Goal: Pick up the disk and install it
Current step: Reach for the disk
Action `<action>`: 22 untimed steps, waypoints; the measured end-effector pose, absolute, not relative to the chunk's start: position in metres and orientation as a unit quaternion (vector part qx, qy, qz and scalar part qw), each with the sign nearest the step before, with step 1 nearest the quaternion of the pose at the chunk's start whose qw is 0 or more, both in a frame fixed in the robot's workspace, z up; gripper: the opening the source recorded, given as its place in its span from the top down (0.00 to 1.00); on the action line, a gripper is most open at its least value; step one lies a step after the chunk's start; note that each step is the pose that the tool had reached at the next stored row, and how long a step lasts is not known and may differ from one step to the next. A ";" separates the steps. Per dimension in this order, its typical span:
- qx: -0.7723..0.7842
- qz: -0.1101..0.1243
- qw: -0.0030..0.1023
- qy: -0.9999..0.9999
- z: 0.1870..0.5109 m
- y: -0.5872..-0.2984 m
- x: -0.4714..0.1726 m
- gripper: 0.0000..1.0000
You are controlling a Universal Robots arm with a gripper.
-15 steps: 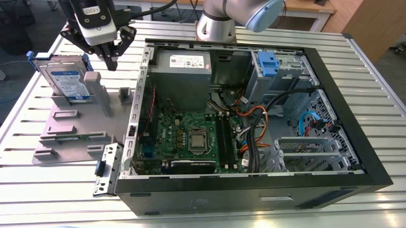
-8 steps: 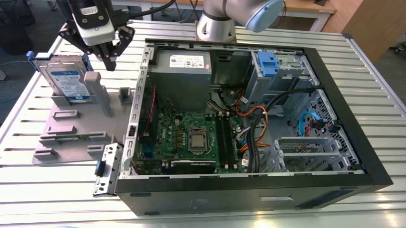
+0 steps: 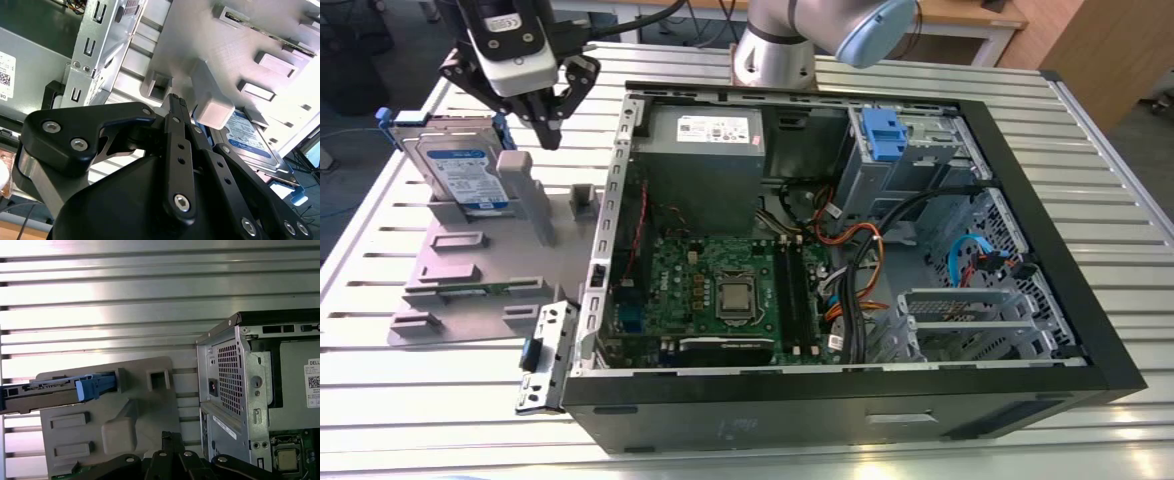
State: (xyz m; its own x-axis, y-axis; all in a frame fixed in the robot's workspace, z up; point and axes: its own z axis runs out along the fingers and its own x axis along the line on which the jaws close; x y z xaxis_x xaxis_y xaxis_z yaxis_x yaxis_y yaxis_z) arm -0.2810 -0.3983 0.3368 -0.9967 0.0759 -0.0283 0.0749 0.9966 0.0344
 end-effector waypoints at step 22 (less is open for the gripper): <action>0.038 0.017 0.015 0.999 0.335 -0.398 -0.289 0.89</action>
State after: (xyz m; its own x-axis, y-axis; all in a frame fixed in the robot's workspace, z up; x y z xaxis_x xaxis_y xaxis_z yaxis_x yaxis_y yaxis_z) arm -0.2889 -0.3983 0.3354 -0.9967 0.0760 -0.0283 0.0751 0.9966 0.0344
